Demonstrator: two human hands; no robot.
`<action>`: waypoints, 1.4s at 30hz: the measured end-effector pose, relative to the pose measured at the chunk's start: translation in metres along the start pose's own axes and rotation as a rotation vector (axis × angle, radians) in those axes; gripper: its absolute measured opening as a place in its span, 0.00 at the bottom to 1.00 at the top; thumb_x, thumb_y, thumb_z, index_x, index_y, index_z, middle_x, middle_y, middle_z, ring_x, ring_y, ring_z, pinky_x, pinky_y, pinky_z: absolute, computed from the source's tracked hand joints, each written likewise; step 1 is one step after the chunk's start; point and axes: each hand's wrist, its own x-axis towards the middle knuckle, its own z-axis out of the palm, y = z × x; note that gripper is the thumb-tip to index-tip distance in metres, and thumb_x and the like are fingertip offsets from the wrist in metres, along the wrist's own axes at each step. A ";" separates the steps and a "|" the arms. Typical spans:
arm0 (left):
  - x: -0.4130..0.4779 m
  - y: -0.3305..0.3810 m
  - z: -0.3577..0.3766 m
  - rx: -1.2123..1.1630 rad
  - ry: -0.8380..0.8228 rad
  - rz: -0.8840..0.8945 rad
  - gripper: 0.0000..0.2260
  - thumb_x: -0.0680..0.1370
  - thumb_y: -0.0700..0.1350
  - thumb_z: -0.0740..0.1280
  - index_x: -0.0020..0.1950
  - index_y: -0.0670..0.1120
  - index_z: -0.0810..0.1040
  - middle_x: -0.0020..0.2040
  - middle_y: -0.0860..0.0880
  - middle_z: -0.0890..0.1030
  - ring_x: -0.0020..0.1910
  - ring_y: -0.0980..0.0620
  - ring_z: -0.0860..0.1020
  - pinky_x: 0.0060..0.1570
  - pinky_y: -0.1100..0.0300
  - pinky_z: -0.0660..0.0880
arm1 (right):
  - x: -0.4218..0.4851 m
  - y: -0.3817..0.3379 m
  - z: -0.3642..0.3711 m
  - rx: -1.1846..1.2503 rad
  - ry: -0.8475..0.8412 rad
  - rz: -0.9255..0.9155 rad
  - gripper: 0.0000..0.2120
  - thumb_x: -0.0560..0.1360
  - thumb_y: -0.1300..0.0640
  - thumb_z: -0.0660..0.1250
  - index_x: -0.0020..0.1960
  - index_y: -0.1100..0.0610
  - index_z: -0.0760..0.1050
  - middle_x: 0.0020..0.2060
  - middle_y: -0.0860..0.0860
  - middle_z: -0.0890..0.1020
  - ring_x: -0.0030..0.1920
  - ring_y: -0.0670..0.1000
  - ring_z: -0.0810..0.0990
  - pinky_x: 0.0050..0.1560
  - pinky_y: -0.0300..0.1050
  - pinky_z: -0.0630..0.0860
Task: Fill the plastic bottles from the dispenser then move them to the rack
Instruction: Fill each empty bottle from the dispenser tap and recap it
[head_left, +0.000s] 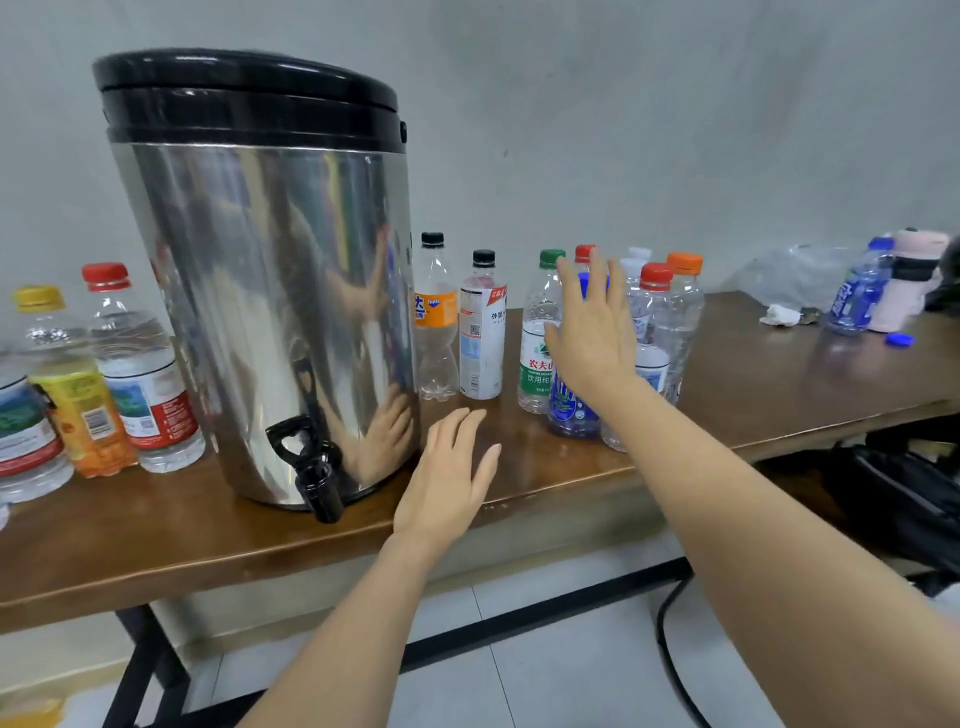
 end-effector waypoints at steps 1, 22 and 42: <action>0.000 0.001 -0.001 -0.001 0.002 -0.003 0.26 0.82 0.58 0.52 0.74 0.44 0.66 0.71 0.48 0.69 0.72 0.51 0.64 0.72 0.58 0.62 | 0.004 0.001 0.003 -0.019 -0.032 0.005 0.34 0.81 0.55 0.62 0.80 0.56 0.47 0.79 0.60 0.49 0.79 0.61 0.43 0.77 0.53 0.48; -0.006 0.015 -0.017 -0.290 0.057 -0.109 0.45 0.73 0.65 0.66 0.79 0.57 0.40 0.74 0.59 0.57 0.73 0.67 0.55 0.66 0.77 0.52 | -0.031 -0.033 -0.023 1.001 0.101 -0.208 0.23 0.76 0.64 0.71 0.67 0.51 0.68 0.55 0.43 0.74 0.56 0.47 0.77 0.56 0.37 0.76; -0.020 0.020 -0.031 -0.501 0.056 -0.135 0.41 0.75 0.55 0.70 0.79 0.51 0.47 0.74 0.60 0.62 0.71 0.71 0.61 0.66 0.76 0.59 | -0.037 -0.047 -0.085 0.481 -0.330 -0.370 0.17 0.80 0.53 0.64 0.68 0.55 0.75 0.54 0.53 0.77 0.48 0.49 0.73 0.44 0.37 0.62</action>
